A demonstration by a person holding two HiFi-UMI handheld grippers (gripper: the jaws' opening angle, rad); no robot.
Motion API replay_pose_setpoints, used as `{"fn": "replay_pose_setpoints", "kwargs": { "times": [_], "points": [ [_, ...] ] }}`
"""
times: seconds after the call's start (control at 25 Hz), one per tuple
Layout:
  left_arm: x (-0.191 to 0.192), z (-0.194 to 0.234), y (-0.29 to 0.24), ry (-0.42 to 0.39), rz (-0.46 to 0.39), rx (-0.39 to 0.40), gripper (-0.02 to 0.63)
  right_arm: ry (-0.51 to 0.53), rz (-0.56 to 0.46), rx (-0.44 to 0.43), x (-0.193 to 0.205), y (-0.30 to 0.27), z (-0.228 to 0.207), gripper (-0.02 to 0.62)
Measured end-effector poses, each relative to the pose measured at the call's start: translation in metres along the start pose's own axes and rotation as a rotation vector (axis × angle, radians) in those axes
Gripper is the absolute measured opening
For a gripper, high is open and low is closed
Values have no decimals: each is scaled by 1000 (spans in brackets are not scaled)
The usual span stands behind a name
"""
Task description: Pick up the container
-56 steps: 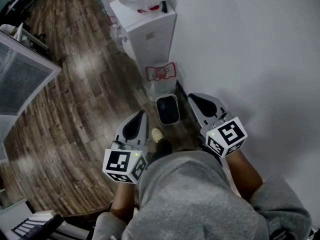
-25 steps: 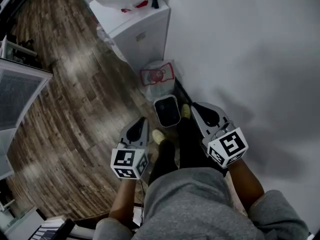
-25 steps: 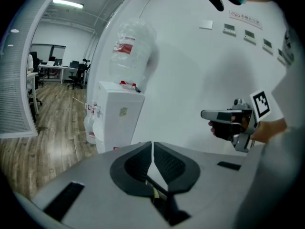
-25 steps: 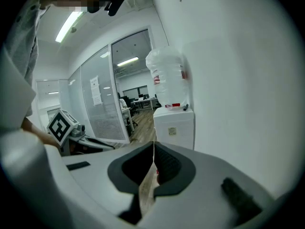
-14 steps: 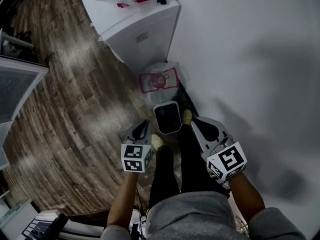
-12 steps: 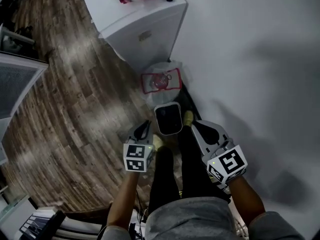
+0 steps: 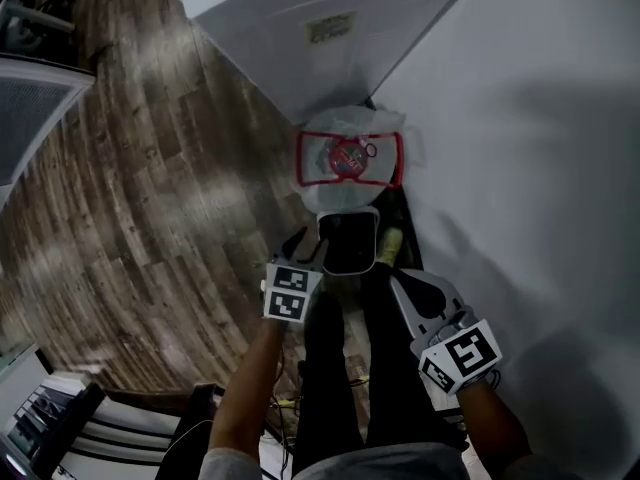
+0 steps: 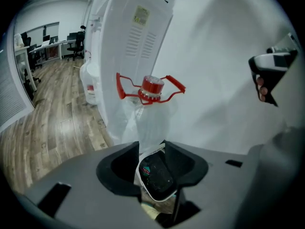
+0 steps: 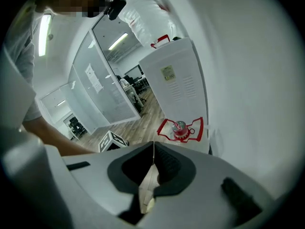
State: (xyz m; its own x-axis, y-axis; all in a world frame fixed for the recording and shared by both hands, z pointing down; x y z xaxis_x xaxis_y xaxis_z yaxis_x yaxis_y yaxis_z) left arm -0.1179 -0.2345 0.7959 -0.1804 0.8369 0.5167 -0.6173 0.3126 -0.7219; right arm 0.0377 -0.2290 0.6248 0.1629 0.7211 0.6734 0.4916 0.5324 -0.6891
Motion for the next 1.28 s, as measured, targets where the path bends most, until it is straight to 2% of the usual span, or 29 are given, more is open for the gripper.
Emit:
{"fn": "replay_pose_setpoints", "kwargs": {
  "times": [0.32, 0.52, 0.88, 1.04, 1.12, 1.28],
  "points": [
    [48, 38, -58, -8, 99, 17, 187, -32, 54, -34, 32, -44, -9, 26],
    [80, 62, -98, -28, 102, 25, 192, -37, 84, -39, 63, -64, -7, 26],
    [113, 83, -172, -125, 223, 122, 202, -80, 142, 38, 130, -86, -22, 26],
    [113, 79, -174, -155, 220, 175, 199, -85, 158, 31, 141, -86, -20, 26],
    [117, 70, -165, -223, 258, 203, 171, -86, 157, 23, 139, -84, -18, 26],
    [125, 43, -155, -427, 370, 288, 122, -109, 134, 9, 128, -82, -16, 26]
  ]
}}
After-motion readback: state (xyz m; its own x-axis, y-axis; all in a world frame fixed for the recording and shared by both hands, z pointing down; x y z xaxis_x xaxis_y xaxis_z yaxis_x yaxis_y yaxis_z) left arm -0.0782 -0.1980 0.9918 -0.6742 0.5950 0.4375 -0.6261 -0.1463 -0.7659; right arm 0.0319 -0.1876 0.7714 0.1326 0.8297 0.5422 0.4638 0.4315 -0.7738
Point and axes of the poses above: the fingertips, and each gripper's own axes: y backward along the fingers, z to its left, x out of its underside, the point moved 4 cm from there along y, backward along the fingers, and after that the axes turned 13 degrees about x, right-handed, at the moved point
